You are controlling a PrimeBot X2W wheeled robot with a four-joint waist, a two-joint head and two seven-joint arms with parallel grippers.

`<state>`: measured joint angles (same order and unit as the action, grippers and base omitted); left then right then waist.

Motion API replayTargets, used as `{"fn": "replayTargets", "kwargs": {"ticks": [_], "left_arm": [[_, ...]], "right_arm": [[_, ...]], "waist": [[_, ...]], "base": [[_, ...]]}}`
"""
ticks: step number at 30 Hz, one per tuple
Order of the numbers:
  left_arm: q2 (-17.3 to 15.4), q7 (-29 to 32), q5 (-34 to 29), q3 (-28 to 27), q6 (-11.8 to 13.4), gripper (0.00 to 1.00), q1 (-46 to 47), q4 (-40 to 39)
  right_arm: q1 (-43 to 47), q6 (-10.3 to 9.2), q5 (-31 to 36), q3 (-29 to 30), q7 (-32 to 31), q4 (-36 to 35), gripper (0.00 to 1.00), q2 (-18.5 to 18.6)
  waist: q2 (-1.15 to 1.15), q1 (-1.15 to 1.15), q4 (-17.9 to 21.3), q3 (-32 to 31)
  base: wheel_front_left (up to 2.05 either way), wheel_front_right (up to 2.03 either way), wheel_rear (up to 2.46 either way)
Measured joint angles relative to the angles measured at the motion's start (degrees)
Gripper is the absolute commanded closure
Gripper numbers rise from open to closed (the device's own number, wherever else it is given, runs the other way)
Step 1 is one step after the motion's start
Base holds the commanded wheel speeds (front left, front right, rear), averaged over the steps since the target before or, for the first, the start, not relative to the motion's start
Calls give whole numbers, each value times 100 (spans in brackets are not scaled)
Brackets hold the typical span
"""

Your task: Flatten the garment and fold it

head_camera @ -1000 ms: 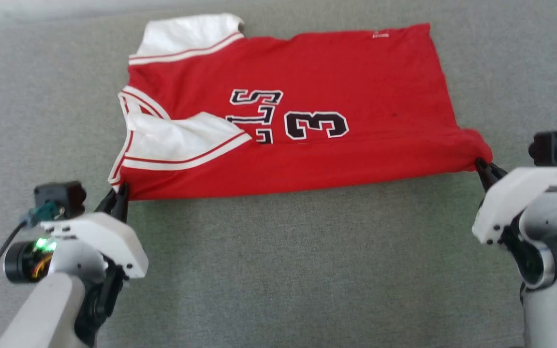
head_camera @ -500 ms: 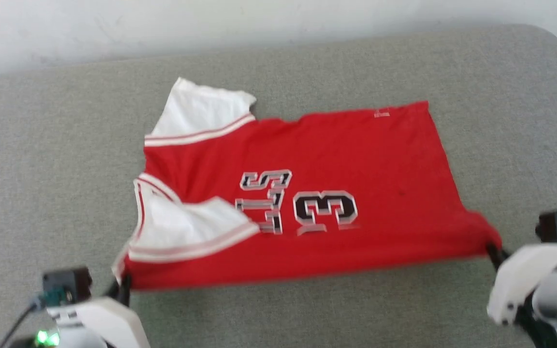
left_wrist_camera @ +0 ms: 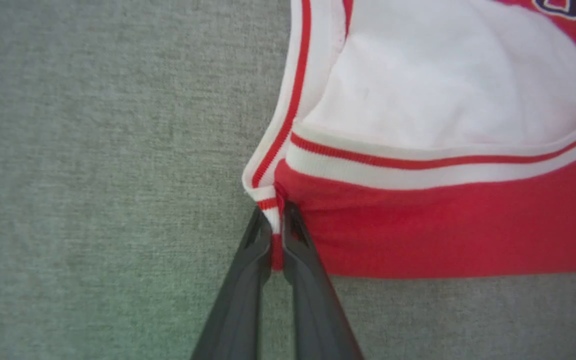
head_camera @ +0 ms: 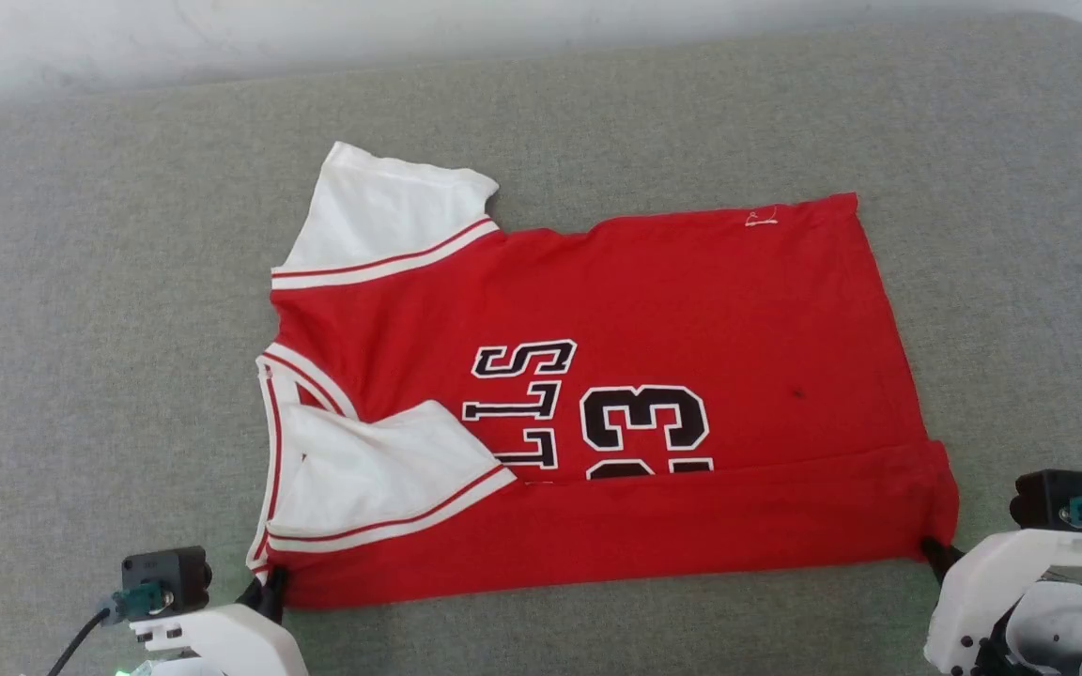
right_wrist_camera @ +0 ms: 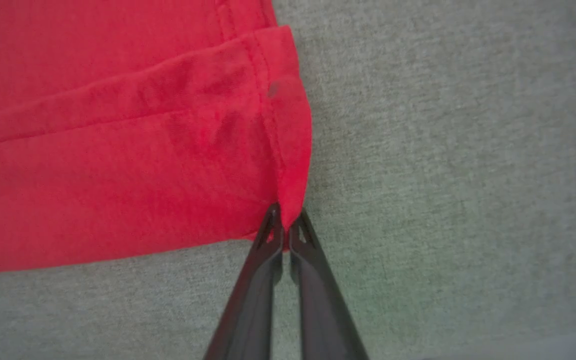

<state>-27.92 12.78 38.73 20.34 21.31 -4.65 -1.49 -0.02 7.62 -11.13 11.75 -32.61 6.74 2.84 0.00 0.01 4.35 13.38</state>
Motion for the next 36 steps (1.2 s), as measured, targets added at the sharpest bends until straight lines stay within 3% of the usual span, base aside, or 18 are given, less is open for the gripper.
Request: {"fn": "replayTargets", "kwargs": {"ticks": [1, 2, 3, 4, 7, 14, 19, 23, 32, 36], "left_arm": [[44, -80, 27, -23, -15, 75, 8, 75], [78, -131, 41, -22, -16, 47, 8, 126], [100, -151, 59, -23, -18, 4, 8, 163], [114, -155, 77, -24, -24, 0, 7, 188], [109, -175, 68, -9, -67, 0, 7, 202], [-238, -984, -408, -192, -178, 0, 257, -21], [-499, -1600, -928, -200, -469, 0, 1076, -69], [-621, -1679, -1152, -112, -790, 0, 1910, 78], [-884, -588, -1225, 157, -1707, 0, 4199, 1049], [-909, 171, -1020, 141, -1878, 0, 4921, 1580]], "right_arm": [[-3, 0, -48, -20, 81, 56, 79, 5], [-2, -1, -104, -42, 164, 116, 44, 13], [-2, -1, -125, -78, 229, 152, 0, 23], [0, -1, -158, -90, 300, 174, 0, 23], [26, -2, -203, -135, 653, 125, 0, 13], [35, -3, -172, -430, 2356, -510, 0, 16], [-55, -3, -25, -722, 3318, -754, 0, 57], [-334, -2, 24, -1011, 3845, -865, 0, 160], [-1075, -2, -212, -1705, 4135, -790, 0, 428], [-1346, -2, -385, -1846, 4181, -721, 0, 380]], "waist": [[0, 0, 6, -13], [0, 0, 12, -37], [0, 0, 18, -72], [0, 0, 26, -113], [0, -1, 50, -252], [0, -1, 137, -469], [0, -1, 240, -360], [0, -1, 315, -127], [0, -3, 584, 656], [0, -3, 772, 1015]], "base": [[0, 0, 0], [0, 0, 0], [0, 0, 0], [0, 0, 0], [0, 0, 0], [0, 0, 0], [0, 0, 0], [0, 0, 0], [0, 0, 0], [0, 0, 0]]}}
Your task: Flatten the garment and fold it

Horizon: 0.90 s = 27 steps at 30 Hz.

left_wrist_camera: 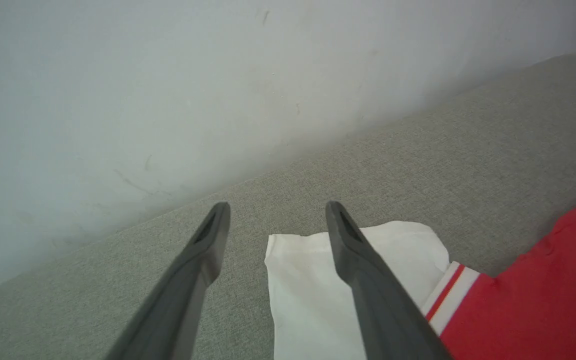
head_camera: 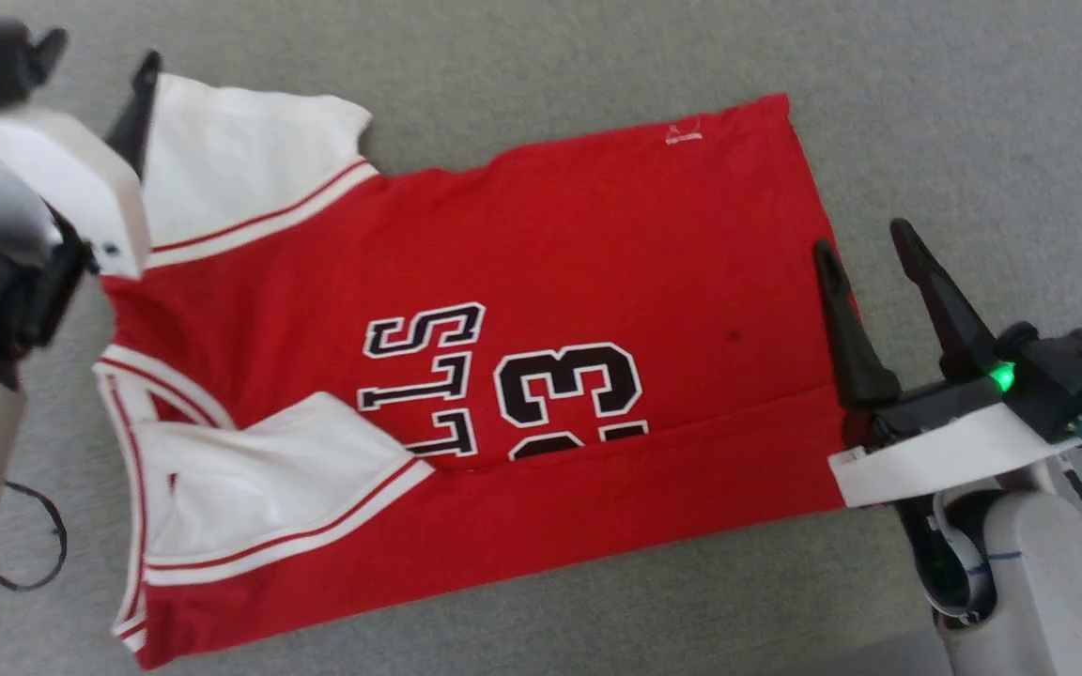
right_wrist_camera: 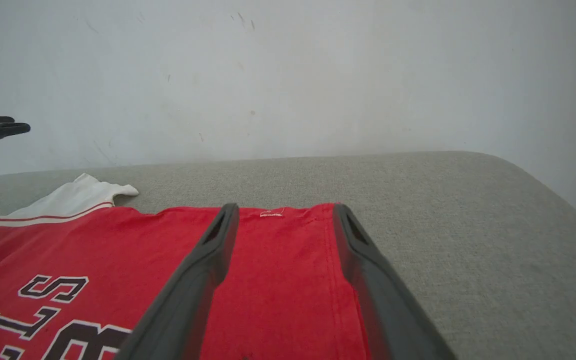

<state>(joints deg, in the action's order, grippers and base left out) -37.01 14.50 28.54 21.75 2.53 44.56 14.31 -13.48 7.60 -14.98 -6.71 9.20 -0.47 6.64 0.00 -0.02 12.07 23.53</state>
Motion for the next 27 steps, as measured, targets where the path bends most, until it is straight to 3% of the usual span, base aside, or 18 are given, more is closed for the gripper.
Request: {"fn": "replayTargets", "kwargs": {"ticks": [5, 17, 18, 19, 20, 27], "left_arm": [[-34, 861, 264, -102, 21, 0, 642, 495], [-497, 3043, 383, -166, 800, 0, 1082, 711], [-537, 3221, 392, -169, 838, 26, 1116, 655], [-563, 3386, 448, -190, 881, 91, 1127, 579], [-587, 3548, 499, -200, 916, 100, 1128, 483], [-673, 3793, 586, -171, 937, 100, 1037, 5]], "right_arm": [[-232, 0, -112, -224, 99, 153, 0, -83], [-347, 0, -218, -319, 214, 353, 0, -230], [-354, 0, -218, -320, 215, 353, 0, -235], [-363, 0, -219, -320, 212, 353, 0, -238], [-374, 0, -219, -319, 204, 352, 0, -241], [-956, 0, -103, -219, -156, 309, 0, -120]], "waist": [[0, 0, 286, 380], [0, 2, 865, 964], [0, 3, 887, 995], [0, 3, 905, 1022], [0, 3, 917, 1043], [0, 2, 851, 1078]], "base": [[0, 0, 0], [0, 0, 0], [0, 0, 0], [0, 0, 0], [0, 0, 0], [0, 0, 0]]}}
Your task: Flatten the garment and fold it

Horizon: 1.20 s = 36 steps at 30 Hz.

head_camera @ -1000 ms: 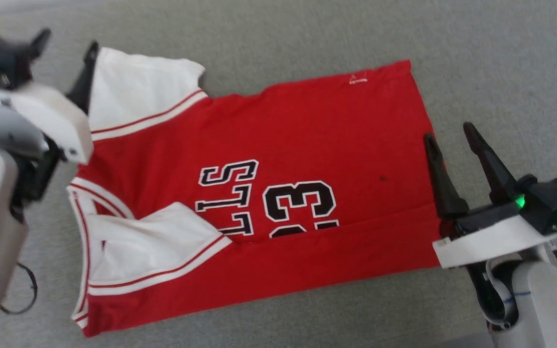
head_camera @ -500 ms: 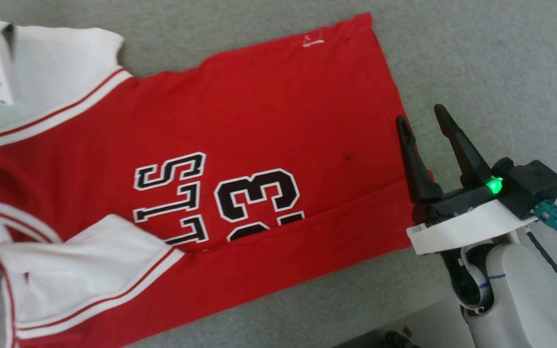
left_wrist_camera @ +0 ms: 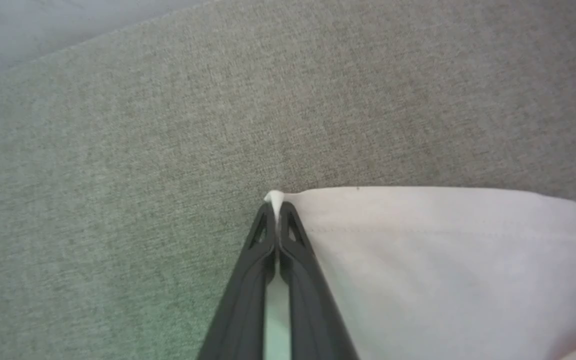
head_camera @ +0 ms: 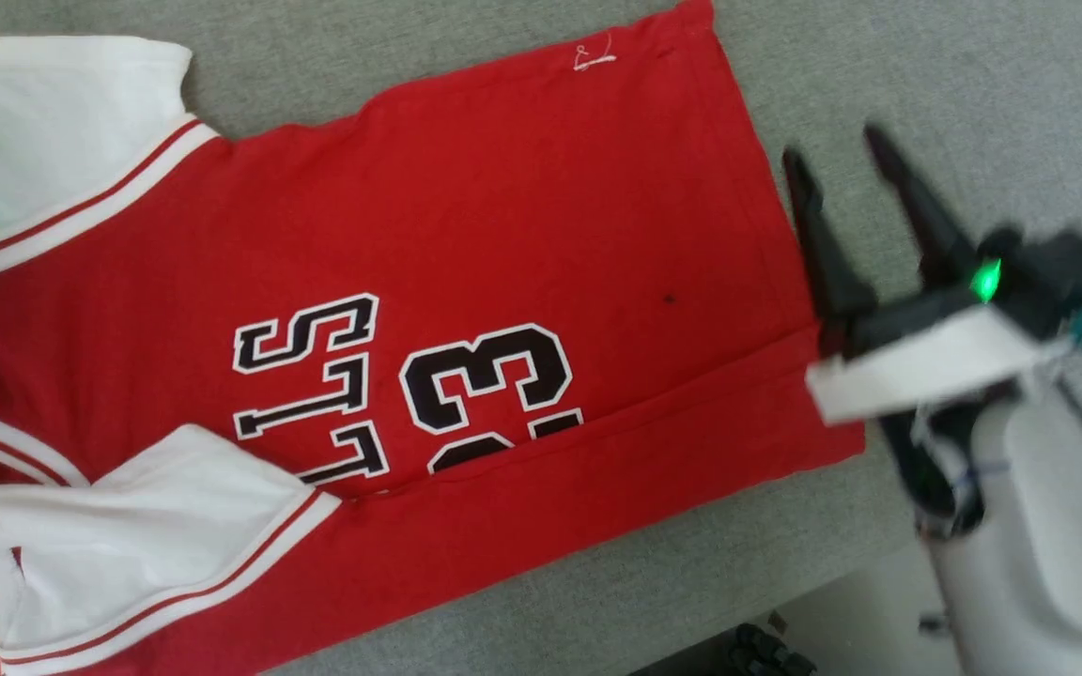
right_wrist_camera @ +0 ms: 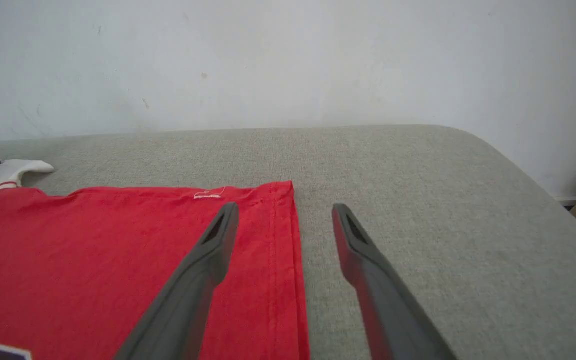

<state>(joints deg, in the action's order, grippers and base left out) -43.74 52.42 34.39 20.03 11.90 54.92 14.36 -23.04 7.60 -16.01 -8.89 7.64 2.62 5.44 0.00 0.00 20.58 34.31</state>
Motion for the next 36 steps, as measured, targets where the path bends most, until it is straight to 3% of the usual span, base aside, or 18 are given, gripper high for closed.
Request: {"fn": "replayTargets", "kwargs": {"ticks": [5, 11, 21, 23, 25, 26, 30, 36], "left_arm": [[0, -82, 0, 19, -22, 100, -25, -107], [59, -163, -2, 93, -120, 100, 88, -170], [240, -380, -2, 208, -286, 100, 335, -145], [269, -426, -2, 219, -330, 100, 386, -116], [311, -501, -1, 225, -345, 100, 404, -80], [328, -534, 0, 227, -380, 100, 415, -62], [390, -1076, -15, 255, -535, 100, 405, 49], [524, -2574, -191, 216, -739, 100, 111, 241]], "right_arm": [[-1091, 1, 144, 204, -829, 409, 0, -16], [-2357, 1, 137, 479, -2261, 1524, 0, -132], [-3476, 0, 339, 500, -4435, 2754, 0, -223], [-3597, 0, 393, 512, -4737, 2861, 61, -227], [-3725, 1, 443, 544, -5056, 2936, 91, -231], [-3773, 1, 472, 571, -5165, 2949, 100, -237], [-3767, 1, 591, 682, -5260, 2903, 100, -265], [-3316, 1, 463, 632, -4379, 2626, 100, -256]], "waist": [[0, 0, -58, 32], [0, 0, -188, 130], [0, 0, -437, 307], [0, 0, -474, 336], [0, 0, -511, 350], [0, 0, -526, 352], [0, -1, -577, 303], [0, -1, -640, 43]], "base": [[0, 0, 0], [0, 0, 0], [0, 0, 0], [0, 0, 0], [0, 0, 0], [0, 0, 0], [0, 0, 0], [0, 0, 0]]}}
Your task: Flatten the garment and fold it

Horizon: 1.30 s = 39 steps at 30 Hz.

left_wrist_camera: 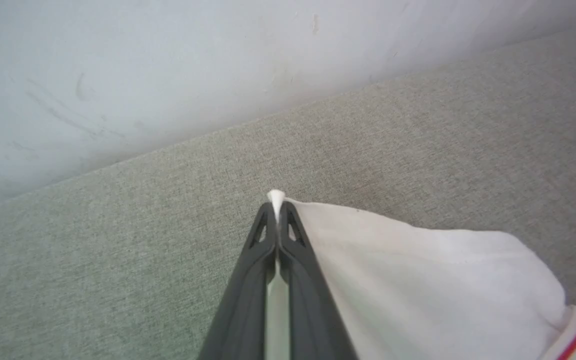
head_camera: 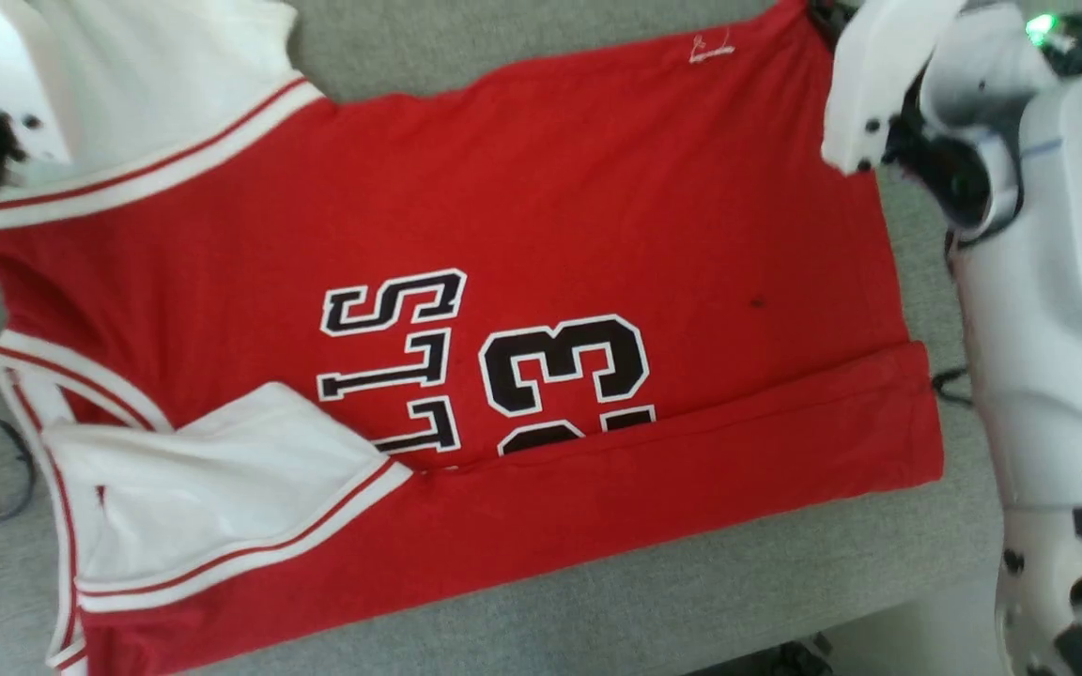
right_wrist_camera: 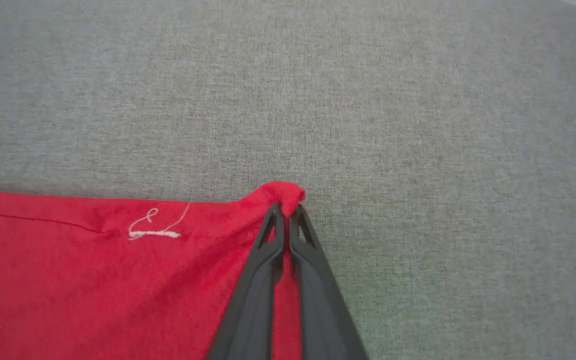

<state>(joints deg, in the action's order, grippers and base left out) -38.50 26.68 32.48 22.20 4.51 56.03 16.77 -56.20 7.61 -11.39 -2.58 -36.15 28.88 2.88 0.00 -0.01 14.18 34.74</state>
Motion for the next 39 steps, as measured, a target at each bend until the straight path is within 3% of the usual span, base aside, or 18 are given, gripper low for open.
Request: {"fn": "replayTargets", "kwargs": {"ticks": [8, 11, 15, 23, 29, 36, 39], "left_arm": [[227, -1459, 157, -200, -43, 100, -1105, -166], [285, -1731, 337, -286, -25, 100, -1685, -431], [237, -1914, 436, -380, 187, 100, -2558, -877], [417, -2026, 953, -524, 600, 100, -4311, -1769], [648, -2075, 1289, -499, 775, 100, -5356, -1937], [895, -2095, 1503, -304, 757, 100, -5901, -1738], [985, -2130, 1505, -176, 605, 100, -5923, -1504]], "right_arm": [[1090, 0, -399, -241, 1426, -545, 100, 245], [1569, 0, -536, -322, 1819, -751, 100, 427], [2157, 0, -687, -391, 2111, -927, 100, 648], [3114, 0, -775, -323, 1929, -1147, 100, 1000], [3631, 0, -721, -386, 1499, -1135, 100, 1308], [3825, 0, -498, -691, 1141, -873, 100, 1495], [3850, 0, -466, -739, 1091, -648, 100, 1490]], "waist": [[0, 1, -148, -646], [0, 2, -224, -938], [0, 2, -337, -1337], [0, 3, -634, -2003], [0, 3, -868, -2298], [0, 2, -1026, -2410], [0, 1, -1055, -2377]], "base": [[0, 0, 0], [0, 0, 0], [0, 0, 0], [0, 0, 0], [0, 0, 0], [0, 0, 0], [0, 0, 0]]}}
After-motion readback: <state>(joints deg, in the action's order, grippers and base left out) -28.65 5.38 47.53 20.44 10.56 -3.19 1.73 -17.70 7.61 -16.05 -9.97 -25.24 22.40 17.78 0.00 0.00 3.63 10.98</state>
